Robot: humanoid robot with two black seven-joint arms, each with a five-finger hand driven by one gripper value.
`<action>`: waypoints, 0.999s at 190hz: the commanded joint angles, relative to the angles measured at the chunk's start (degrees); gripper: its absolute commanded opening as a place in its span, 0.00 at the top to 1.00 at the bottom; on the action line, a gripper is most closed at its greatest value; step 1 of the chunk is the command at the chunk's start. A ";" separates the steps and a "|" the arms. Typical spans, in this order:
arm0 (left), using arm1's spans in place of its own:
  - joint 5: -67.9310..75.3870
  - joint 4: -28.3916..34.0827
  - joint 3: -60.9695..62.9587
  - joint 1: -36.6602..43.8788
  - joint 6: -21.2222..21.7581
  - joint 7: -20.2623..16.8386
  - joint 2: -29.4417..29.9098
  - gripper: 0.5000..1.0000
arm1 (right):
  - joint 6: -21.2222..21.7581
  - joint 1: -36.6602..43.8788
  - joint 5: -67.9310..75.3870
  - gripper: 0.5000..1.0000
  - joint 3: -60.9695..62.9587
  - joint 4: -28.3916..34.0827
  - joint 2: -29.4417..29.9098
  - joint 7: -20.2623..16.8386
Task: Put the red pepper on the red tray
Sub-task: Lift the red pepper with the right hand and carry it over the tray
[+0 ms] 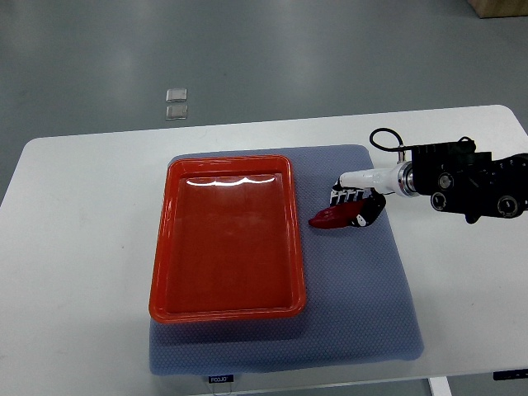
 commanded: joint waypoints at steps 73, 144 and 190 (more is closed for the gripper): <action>0.00 0.00 0.00 0.00 -0.01 0.01 0.00 0.00 | 0.17 0.88 -0.52 1.00 0.02 -0.13 -0.92 0.09; 0.00 0.00 0.09 0.00 -0.01 0.01 0.00 0.00 | 0.17 6.15 -0.43 1.00 4.06 -3.55 0.14 1.67; 0.00 0.09 0.18 0.00 -0.01 0.01 0.00 0.00 | -0.01 7.73 -0.34 1.00 7.75 -3.55 6.03 2.37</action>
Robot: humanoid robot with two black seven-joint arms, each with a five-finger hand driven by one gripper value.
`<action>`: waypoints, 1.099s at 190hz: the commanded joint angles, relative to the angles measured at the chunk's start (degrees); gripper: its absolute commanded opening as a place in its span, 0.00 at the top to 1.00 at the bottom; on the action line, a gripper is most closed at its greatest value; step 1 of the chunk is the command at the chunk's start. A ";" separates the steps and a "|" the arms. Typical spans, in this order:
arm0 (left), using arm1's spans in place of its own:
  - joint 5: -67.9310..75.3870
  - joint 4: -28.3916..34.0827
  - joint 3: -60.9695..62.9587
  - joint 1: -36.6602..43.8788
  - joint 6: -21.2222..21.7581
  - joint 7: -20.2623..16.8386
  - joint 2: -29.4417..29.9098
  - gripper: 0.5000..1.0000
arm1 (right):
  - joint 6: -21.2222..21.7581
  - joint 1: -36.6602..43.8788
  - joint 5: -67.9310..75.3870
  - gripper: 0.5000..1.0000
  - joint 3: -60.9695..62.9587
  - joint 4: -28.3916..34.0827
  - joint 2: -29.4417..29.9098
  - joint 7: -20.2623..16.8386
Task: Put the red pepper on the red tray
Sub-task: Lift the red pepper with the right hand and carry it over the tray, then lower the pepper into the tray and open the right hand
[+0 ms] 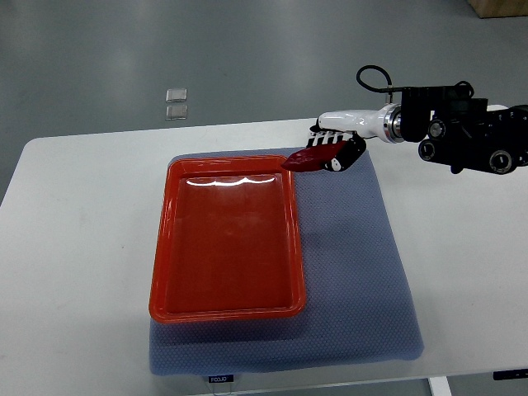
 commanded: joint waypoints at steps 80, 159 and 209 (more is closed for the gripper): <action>0.00 0.17 -0.01 0.00 0.01 0.00 0.00 0.00 | -0.32 -0.78 -0.47 1.00 3.86 -0.16 16.25 0.78; 0.00 0.26 -0.09 0.00 -0.08 0.00 0.00 0.00 | -0.15 -5.61 -0.83 1.00 3.78 -3.42 21.17 0.78; 0.00 0.26 -0.01 0.00 0.01 0.00 0.00 0.00 | 0.29 -6.49 -0.56 0.69 3.78 -4.91 21.26 0.87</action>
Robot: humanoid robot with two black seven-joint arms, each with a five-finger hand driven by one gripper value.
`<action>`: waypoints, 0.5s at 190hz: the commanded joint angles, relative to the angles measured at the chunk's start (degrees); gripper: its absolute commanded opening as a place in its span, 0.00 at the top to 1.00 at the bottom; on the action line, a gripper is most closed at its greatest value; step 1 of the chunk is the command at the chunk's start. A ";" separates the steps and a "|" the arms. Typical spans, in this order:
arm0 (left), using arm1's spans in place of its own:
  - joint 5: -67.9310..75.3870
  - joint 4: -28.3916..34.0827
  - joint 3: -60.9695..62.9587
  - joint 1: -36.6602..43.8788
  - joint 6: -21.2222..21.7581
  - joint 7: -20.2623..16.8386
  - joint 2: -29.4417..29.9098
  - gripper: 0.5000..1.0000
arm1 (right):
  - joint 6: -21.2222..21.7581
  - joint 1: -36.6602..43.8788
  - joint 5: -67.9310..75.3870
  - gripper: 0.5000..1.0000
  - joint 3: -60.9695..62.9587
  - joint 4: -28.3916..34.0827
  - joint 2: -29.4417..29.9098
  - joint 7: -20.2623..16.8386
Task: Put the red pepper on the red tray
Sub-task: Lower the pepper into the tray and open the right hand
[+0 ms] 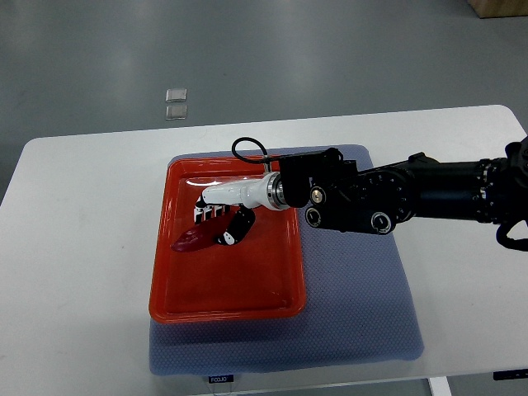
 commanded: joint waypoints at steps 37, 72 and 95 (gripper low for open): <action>0.00 -0.02 0.02 0.00 0.01 0.00 0.00 0.00 | 0.22 -0.04 0.70 0.42 0.09 -0.08 0.01 0.08; 0.00 -0.02 0.02 0.00 0.01 0.00 0.00 0.00 | 0.57 0.22 1.14 0.26 1.32 0.19 0.01 0.17; 0.00 -0.02 0.02 0.00 0.01 0.00 0.00 0.00 | 1.62 0.40 1.22 0.17 4.22 0.10 -0.26 0.17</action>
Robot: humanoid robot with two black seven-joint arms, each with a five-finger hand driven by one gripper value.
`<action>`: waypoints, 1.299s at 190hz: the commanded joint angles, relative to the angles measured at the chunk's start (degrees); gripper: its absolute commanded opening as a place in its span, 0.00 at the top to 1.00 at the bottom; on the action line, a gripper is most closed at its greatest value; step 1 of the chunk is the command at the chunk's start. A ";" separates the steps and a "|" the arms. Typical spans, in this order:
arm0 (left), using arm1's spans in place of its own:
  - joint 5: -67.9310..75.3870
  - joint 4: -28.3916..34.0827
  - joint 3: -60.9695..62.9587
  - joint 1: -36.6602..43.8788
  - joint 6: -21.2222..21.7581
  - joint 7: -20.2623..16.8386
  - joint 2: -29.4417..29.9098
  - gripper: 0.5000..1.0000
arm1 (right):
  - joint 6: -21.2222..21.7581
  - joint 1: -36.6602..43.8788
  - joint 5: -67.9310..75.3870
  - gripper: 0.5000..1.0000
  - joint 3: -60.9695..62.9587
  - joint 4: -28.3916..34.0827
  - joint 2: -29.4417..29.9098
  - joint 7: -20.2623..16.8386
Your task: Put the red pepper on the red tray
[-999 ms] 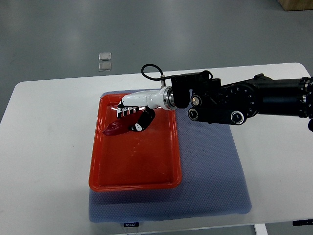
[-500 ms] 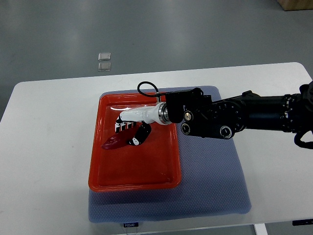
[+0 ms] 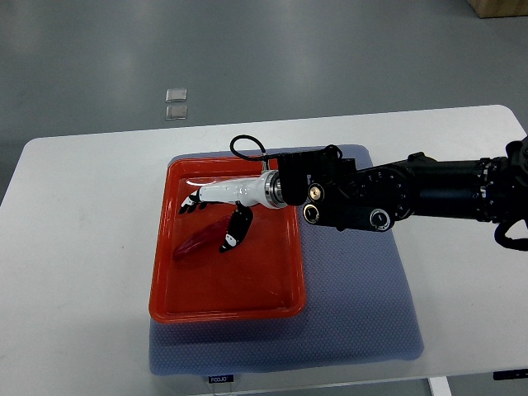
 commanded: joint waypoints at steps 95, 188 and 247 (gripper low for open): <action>0.00 0.00 0.00 0.00 0.01 0.00 0.00 0.00 | 0.04 -2.71 11.17 0.17 15.38 -6.93 -5.80 0.00; 0.00 0.09 0.00 0.00 0.01 0.00 0.00 0.00 | -2.69 -11.67 26.89 0.17 40.42 -17.30 -6.42 -0.09; 0.00 0.09 0.00 0.00 0.01 0.00 0.00 0.00 | -8.66 -19.41 34.28 0.16 59.85 -20.99 -5.71 -0.09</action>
